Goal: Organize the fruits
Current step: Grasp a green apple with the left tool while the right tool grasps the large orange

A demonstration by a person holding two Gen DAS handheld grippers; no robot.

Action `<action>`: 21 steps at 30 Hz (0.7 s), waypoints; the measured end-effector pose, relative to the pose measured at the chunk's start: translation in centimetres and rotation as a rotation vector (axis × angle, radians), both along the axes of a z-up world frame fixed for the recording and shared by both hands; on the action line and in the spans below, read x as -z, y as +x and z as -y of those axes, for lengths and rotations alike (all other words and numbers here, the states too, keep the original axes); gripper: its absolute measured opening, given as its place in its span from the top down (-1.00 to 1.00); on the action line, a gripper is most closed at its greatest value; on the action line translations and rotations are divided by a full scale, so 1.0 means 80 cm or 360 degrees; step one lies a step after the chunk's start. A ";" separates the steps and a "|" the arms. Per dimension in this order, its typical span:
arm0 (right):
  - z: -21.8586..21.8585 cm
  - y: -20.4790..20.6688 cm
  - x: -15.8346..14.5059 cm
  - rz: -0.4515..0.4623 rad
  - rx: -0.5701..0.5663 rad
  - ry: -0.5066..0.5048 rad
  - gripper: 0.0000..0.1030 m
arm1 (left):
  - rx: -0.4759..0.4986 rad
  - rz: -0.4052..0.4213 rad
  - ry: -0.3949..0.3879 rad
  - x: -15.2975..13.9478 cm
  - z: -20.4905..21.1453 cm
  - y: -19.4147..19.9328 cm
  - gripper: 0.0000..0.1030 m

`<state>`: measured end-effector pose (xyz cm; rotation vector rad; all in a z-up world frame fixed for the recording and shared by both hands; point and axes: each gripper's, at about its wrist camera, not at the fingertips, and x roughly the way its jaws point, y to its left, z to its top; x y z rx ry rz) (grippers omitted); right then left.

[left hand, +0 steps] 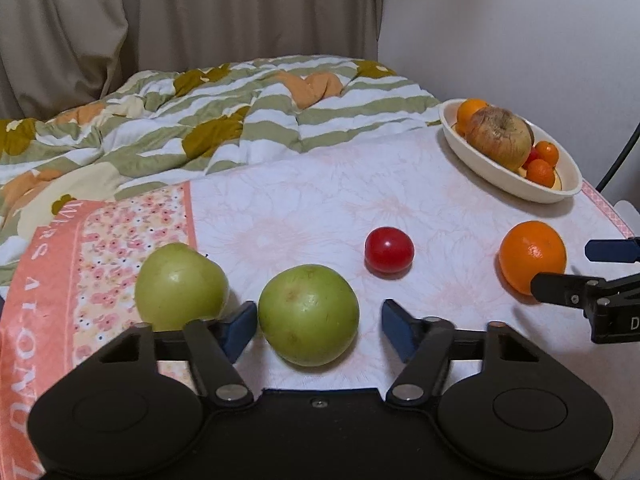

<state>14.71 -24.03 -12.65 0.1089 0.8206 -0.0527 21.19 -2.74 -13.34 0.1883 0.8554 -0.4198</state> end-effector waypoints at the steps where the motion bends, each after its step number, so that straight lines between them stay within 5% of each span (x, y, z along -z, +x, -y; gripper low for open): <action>1: 0.000 0.002 0.001 -0.0006 -0.0003 0.0006 -1.00 | -0.0011 0.0002 0.0020 0.001 0.000 0.001 -0.15; 8: -0.002 0.017 0.007 -0.0023 -0.0041 0.0003 -0.99 | -0.0027 -0.0024 -0.0002 0.000 -0.010 0.000 -0.11; 17: -0.009 0.034 0.015 -0.0058 -0.0102 0.0005 -0.47 | -0.0066 -0.0040 -0.0012 -0.003 -0.021 -0.014 -0.11; 21: -0.010 0.034 0.014 -0.0050 -0.0103 0.0004 -0.46 | -0.0081 -0.0042 -0.0022 -0.008 -0.025 -0.023 -0.11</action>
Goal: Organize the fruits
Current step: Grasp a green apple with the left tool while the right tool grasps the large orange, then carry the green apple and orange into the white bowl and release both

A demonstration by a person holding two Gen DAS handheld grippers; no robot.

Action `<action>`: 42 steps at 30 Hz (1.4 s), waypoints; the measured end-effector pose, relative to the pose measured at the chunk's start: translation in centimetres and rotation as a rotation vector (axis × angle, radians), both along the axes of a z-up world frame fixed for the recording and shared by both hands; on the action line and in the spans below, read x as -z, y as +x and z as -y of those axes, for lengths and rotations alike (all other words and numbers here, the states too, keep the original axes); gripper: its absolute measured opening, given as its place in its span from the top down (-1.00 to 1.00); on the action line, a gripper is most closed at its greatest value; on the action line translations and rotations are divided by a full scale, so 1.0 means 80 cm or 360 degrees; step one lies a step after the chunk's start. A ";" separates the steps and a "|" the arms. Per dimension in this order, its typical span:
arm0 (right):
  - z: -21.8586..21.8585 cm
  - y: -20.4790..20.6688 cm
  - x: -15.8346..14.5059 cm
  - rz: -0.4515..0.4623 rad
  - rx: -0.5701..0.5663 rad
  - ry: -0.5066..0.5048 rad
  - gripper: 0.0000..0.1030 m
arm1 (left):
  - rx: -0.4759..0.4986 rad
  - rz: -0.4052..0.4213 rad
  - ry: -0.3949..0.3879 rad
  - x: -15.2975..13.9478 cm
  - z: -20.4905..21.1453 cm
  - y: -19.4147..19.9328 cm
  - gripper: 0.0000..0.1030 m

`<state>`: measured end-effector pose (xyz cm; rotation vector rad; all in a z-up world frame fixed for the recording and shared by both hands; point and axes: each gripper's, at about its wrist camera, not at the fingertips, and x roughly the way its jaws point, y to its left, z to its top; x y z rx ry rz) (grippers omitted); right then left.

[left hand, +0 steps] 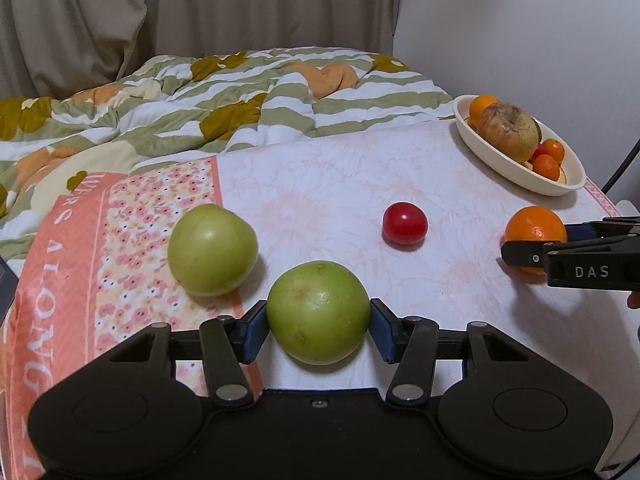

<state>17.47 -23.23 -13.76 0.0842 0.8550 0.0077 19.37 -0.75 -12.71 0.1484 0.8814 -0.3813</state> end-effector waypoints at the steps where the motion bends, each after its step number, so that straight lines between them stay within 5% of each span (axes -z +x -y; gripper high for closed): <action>1: -0.001 -0.001 -0.001 -0.0001 -0.0002 -0.0001 -0.46 | -0.0004 0.0001 -0.0005 -0.003 -0.001 -0.002 -0.11; 24: 0.022 -0.081 -0.114 0.0165 0.0071 0.0034 -0.45 | 0.0050 0.0210 -0.0203 -0.108 0.017 -0.078 -0.11; 42: 0.185 -0.090 -0.152 0.0266 -0.0080 0.0036 -0.45 | -0.0131 0.0373 -0.0216 -0.157 0.163 -0.097 -0.11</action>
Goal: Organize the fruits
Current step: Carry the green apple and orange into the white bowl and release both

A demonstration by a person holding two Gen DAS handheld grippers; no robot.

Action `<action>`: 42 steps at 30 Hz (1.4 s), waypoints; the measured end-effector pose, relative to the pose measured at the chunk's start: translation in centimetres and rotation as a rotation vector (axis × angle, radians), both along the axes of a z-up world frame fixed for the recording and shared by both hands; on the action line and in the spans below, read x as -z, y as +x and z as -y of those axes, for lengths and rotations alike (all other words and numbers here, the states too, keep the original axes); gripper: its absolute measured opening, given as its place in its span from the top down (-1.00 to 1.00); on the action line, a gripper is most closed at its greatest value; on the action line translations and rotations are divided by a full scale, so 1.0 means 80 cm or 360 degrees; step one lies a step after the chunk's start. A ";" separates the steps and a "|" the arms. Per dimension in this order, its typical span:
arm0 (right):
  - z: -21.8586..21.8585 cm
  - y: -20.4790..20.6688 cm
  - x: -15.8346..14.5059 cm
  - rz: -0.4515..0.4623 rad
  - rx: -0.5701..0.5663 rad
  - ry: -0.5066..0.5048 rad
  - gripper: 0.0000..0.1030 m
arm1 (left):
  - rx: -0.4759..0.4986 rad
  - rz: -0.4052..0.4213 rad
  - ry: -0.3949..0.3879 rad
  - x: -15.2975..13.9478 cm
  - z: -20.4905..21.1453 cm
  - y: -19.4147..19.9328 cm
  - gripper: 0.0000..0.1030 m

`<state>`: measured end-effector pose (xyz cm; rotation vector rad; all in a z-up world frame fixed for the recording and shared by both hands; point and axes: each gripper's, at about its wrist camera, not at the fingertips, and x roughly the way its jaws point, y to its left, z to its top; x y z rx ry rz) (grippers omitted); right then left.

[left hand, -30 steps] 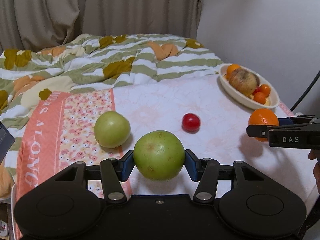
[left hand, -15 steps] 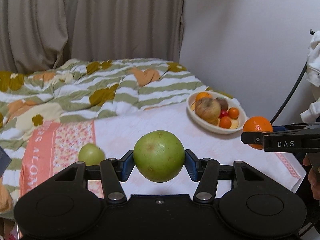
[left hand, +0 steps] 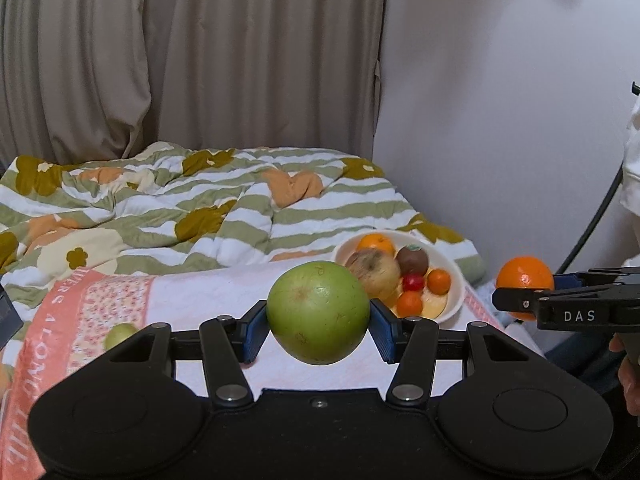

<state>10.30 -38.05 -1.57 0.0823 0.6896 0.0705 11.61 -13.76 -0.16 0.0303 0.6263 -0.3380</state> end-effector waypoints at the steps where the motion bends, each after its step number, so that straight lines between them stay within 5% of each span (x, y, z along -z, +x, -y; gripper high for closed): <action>1: 0.012 0.003 0.000 0.0003 -0.0020 -0.0003 -0.45 | -0.0010 0.0002 -0.0002 0.000 0.009 0.001 -0.11; 18: 0.126 0.075 0.022 -0.0023 -0.0134 -0.0003 -0.45 | 0.0012 -0.0094 0.0047 0.048 0.145 0.056 -0.11; 34: 0.130 0.115 0.067 -0.0119 -0.0041 0.0031 -0.45 | 0.0072 -0.0170 0.0198 0.128 0.171 0.118 -0.12; 35: 0.130 0.116 0.066 -0.0120 -0.0036 0.0028 -0.45 | 0.0067 -0.0172 0.0195 0.128 0.170 0.119 -0.27; 36: 0.129 0.116 0.066 -0.0121 -0.0033 0.0026 -0.45 | 0.0064 -0.0159 0.0189 0.125 0.169 0.119 -0.69; 38: 0.127 0.117 0.065 -0.0121 -0.0026 0.0026 -0.45 | 0.0043 -0.0105 0.0171 0.118 0.165 0.116 -1.00; 42: 0.124 0.118 0.060 -0.0110 -0.0017 0.0028 -0.45 | 0.0026 -0.0117 0.0143 0.107 0.154 0.117 -1.00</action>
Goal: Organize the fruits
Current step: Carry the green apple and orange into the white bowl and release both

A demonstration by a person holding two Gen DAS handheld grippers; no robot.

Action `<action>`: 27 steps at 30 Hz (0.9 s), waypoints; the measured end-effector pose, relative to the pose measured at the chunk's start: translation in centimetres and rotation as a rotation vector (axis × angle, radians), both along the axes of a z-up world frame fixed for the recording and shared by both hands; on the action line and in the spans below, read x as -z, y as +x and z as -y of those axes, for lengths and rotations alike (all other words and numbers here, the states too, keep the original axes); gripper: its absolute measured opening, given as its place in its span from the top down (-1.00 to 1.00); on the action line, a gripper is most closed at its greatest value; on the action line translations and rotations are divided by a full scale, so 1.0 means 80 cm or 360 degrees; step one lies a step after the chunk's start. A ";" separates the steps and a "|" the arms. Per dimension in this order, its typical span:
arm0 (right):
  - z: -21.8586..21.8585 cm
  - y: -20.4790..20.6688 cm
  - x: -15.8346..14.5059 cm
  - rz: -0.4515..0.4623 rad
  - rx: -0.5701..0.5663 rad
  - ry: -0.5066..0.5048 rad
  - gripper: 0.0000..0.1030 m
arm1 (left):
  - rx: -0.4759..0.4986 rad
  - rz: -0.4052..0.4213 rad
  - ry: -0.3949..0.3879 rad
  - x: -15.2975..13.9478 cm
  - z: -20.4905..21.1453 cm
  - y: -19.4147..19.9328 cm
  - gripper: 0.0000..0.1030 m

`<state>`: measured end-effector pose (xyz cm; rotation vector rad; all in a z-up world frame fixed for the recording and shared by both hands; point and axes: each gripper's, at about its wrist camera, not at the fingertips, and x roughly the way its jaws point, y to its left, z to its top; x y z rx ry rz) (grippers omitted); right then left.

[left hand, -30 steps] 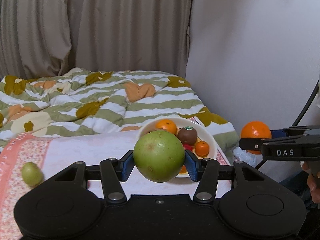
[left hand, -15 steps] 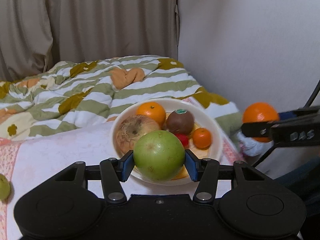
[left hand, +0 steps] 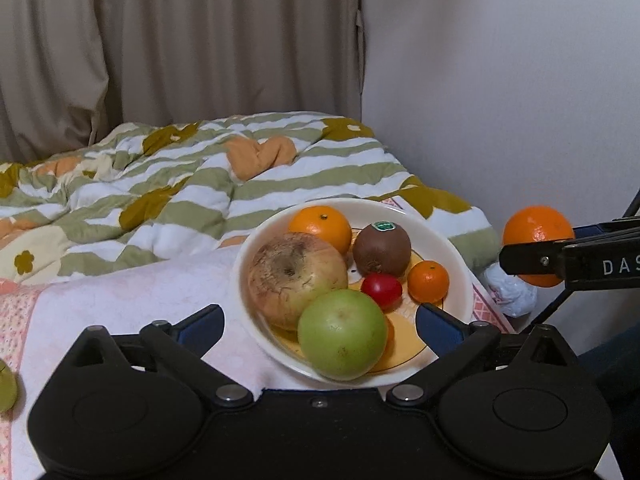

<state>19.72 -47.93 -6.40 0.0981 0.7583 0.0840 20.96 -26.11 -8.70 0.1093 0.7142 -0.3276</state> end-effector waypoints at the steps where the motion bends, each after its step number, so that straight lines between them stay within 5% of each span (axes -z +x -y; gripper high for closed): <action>1: -0.001 0.000 -0.001 0.0004 0.0000 0.0002 -0.45 | -0.0007 -0.0004 -0.0007 -0.002 -0.004 -0.001 -1.00; 12: -0.028 0.021 -0.004 0.0015 -0.0095 0.0036 -0.45 | -0.0118 0.0034 -0.0059 -0.038 -0.049 -0.030 -1.00; 27: -0.065 0.038 0.053 0.0058 -0.0384 -0.0113 -0.46 | -0.0229 0.0056 -0.0036 -0.044 -0.080 -0.060 -1.00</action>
